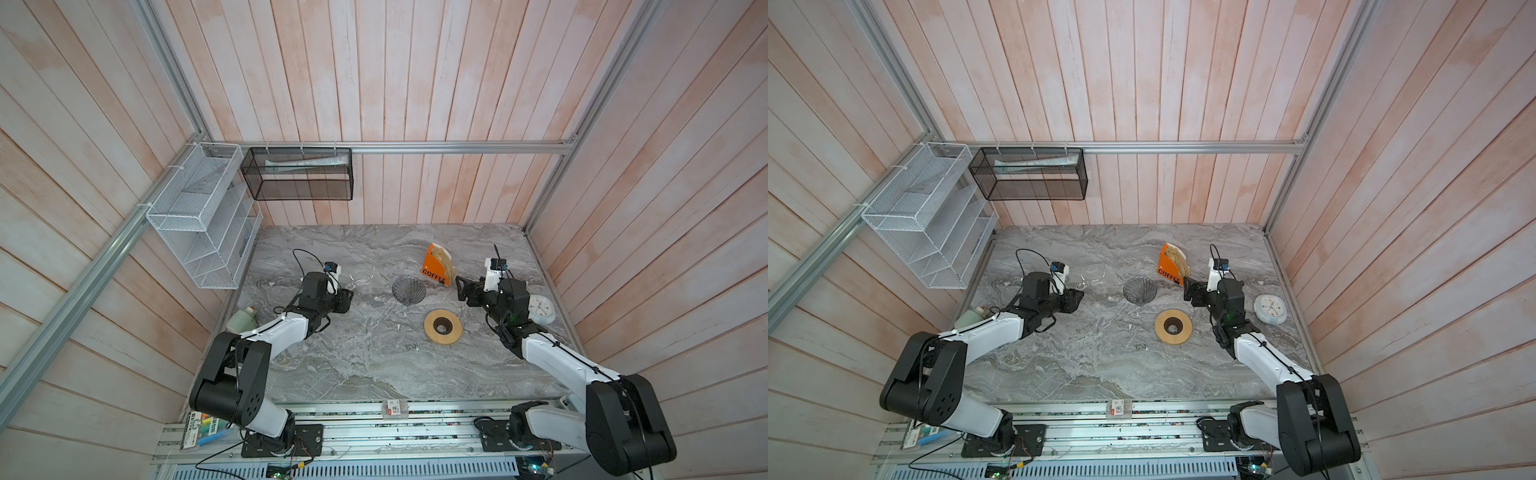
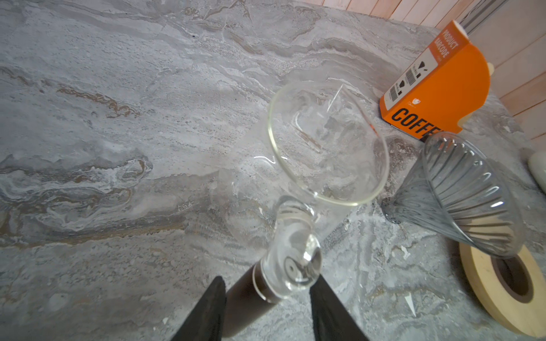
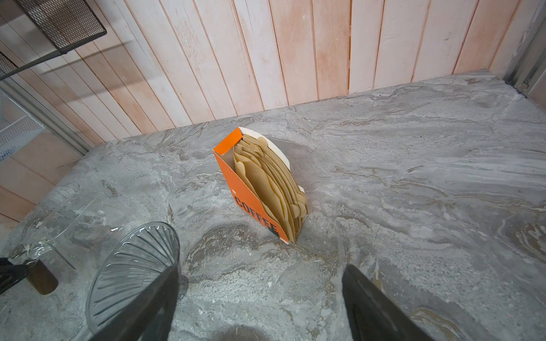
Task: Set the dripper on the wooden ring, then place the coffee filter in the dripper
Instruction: 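Reach left gripper to the carafe handle while right gripper nears the filter box, then close the left gripper on the carafe handle and drag it toward the robot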
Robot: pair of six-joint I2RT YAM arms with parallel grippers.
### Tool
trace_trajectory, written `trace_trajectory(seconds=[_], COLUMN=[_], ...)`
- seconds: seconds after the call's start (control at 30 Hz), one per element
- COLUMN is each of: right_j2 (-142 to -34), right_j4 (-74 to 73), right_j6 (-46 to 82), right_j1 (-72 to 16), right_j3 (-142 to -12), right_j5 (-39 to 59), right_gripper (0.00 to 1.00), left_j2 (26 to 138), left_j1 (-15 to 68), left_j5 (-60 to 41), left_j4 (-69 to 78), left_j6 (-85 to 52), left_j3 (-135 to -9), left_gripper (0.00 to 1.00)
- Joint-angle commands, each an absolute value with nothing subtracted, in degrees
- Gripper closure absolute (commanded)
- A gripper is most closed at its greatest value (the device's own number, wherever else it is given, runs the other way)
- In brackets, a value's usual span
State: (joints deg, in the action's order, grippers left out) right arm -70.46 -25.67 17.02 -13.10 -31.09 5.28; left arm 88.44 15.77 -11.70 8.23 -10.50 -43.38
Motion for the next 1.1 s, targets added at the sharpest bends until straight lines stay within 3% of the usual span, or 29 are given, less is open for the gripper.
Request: trace_trajectory(seconds=[0.0, 0.7, 1.07], right_j2=[-70.4, -70.8, -69.4], right_j4=[-25.6, -25.6, -25.4], right_j6=[17.8, 18.1, 18.8], right_j1=[-13.2, -13.1, -12.9], right_j3=[-31.3, -31.3, -30.8], right_j5=[5.4, 5.2, 5.6], right_gripper=[0.13, 0.13, 0.13], left_j2=[90.0, 90.3, 87.2], left_j1=[16.3, 17.7, 20.7], left_j5=[-9.9, -8.5, -3.4], left_j4=[9.7, 9.3, 5.9], left_j6=[-8.7, -6.8, -4.7], left_j3=[-45.9, -46.3, -45.9], left_gripper=[0.51, 0.69, 0.73])
